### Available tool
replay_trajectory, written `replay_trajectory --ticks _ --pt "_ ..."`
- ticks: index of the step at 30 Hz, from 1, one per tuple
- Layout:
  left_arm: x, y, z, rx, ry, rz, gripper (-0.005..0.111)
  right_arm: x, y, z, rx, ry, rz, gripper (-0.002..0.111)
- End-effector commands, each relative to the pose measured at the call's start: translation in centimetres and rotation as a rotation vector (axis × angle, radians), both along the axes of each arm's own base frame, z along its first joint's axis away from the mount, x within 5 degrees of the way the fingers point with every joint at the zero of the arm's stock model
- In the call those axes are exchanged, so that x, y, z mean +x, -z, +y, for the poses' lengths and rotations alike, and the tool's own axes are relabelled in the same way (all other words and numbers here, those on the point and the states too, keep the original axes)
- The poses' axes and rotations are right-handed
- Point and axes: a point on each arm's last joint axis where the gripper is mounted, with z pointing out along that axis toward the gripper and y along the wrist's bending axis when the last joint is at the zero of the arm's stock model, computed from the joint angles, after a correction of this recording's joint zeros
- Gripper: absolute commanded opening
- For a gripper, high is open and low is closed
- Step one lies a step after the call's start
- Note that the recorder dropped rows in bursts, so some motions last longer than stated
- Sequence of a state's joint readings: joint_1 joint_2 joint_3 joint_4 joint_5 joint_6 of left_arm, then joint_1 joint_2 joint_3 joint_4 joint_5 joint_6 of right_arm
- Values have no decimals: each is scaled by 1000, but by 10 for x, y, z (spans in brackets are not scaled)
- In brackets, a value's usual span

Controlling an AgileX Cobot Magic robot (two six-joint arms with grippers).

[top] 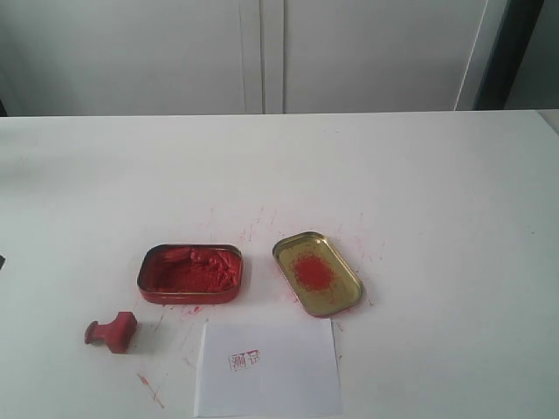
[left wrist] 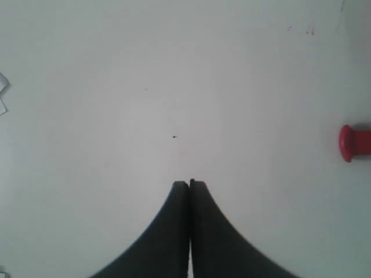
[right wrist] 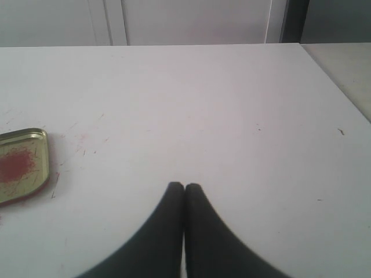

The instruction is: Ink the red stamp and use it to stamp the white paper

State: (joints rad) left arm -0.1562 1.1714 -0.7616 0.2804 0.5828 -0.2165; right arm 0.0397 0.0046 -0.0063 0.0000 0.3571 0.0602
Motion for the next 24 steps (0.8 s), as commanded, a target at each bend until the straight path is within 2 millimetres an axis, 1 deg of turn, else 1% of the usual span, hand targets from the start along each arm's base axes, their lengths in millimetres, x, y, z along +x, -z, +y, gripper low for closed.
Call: replay_trajectory --ticks 1,7,18,24 --pt "-2 -3 -3 -28 -11 3 0 0 1 0 4 1 -12 0" --pt "-3 -2 -8 -62 31 26 0 0 1 0 4 1 -12 0" --pt "-4 -1 -7 -64 35 29 0 0 1 0 4 1 -12 0" --pt "-2 -1 2 -132 -18 26 0 0 1 0 4 1 -12 0"
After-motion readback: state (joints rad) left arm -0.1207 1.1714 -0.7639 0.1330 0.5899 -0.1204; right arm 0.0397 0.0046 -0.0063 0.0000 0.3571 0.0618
